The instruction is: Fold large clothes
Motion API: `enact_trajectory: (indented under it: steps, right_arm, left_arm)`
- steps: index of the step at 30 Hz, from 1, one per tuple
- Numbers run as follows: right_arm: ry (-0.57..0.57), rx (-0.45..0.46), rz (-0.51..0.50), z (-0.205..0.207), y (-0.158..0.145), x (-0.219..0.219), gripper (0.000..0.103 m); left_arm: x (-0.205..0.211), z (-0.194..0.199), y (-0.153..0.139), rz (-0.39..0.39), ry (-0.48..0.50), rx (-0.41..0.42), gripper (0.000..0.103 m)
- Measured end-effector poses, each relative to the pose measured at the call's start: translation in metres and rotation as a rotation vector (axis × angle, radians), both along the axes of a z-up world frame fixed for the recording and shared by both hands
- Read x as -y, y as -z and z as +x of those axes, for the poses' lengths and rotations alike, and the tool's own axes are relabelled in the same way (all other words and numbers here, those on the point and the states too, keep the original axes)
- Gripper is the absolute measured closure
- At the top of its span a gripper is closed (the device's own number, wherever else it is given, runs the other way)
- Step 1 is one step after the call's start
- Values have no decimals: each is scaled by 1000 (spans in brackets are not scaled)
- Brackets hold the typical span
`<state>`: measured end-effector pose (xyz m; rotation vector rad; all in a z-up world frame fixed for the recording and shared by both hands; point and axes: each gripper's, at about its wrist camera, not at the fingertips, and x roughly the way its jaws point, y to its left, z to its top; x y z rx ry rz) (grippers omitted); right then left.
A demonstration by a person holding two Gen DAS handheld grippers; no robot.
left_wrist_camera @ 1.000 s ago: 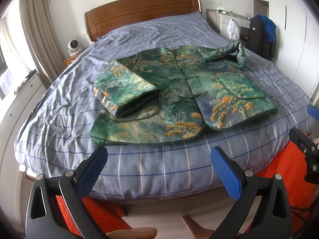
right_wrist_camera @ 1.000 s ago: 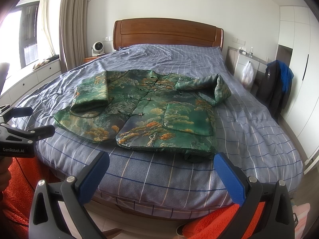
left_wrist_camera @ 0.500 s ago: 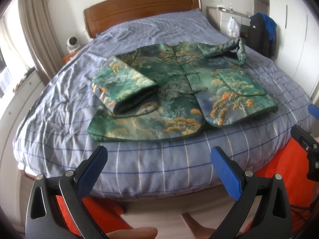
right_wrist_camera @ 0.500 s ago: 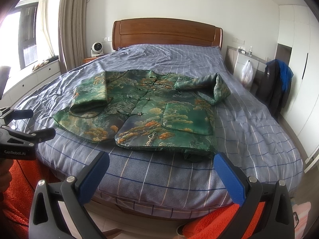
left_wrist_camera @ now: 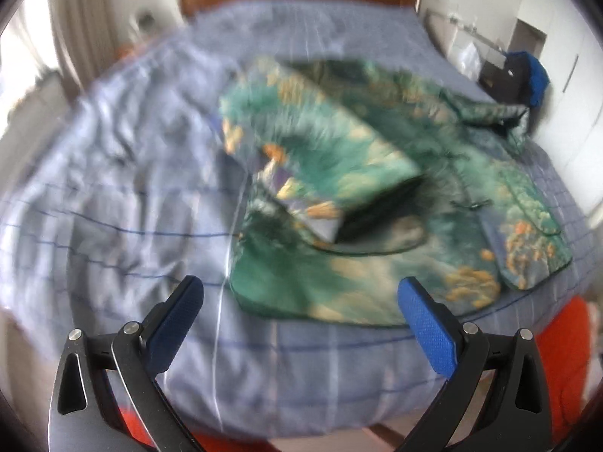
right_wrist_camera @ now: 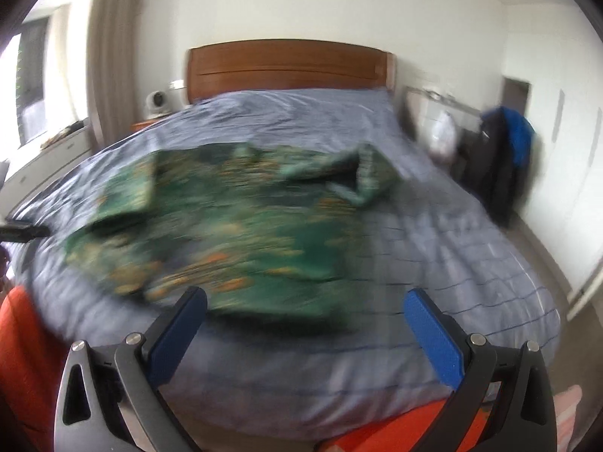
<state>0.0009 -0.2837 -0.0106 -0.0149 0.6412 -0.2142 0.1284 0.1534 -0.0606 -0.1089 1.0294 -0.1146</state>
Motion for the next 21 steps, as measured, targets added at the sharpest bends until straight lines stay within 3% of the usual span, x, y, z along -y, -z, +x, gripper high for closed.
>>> enact_trajectory:
  steps: [2,6,8,9,10,11,12,13,15,18,21]
  right_arm:
    - [2,-70,92,26,16,48,0]
    - [-30,-263,442,79,77,118,0]
    - [-20,-303,593,94,104,133,1]
    - [-25,-308,648,98,113,134,2]
    - [-53,-310,705,104,119,133,6]
    - [-92,-313,748,110,124,128,9]
    - [-117,-315,759,114,125,122,24]
    - [-133,-317,753,117,125,117,44]
    - [-158,-333,716,124,119,108,74]
    - [-156,-338,607,122,90,96,83]
    - [-165,-324,538,116,53,97,81]
  left_arm:
    - [-11,20,20,-64,37,-59,1]
    - [-19,54,57,33,-27,-161,1]
    - [-20,56,67,-3,-35,-197,1]
    - [-20,55,71,-40,-35,-215,8]
    - [-18,51,72,-62,-33,-222,28]
    - [-16,48,72,-56,-30,-221,41]
    - [-13,45,70,-30,-28,-218,76]
    - [-10,41,66,-28,-26,-217,88]
    - [-12,36,52,-49,-42,-200,92]
    - [-19,18,22,-128,-46,-160,93]
    - [-29,12,12,-179,-51,-169,93]
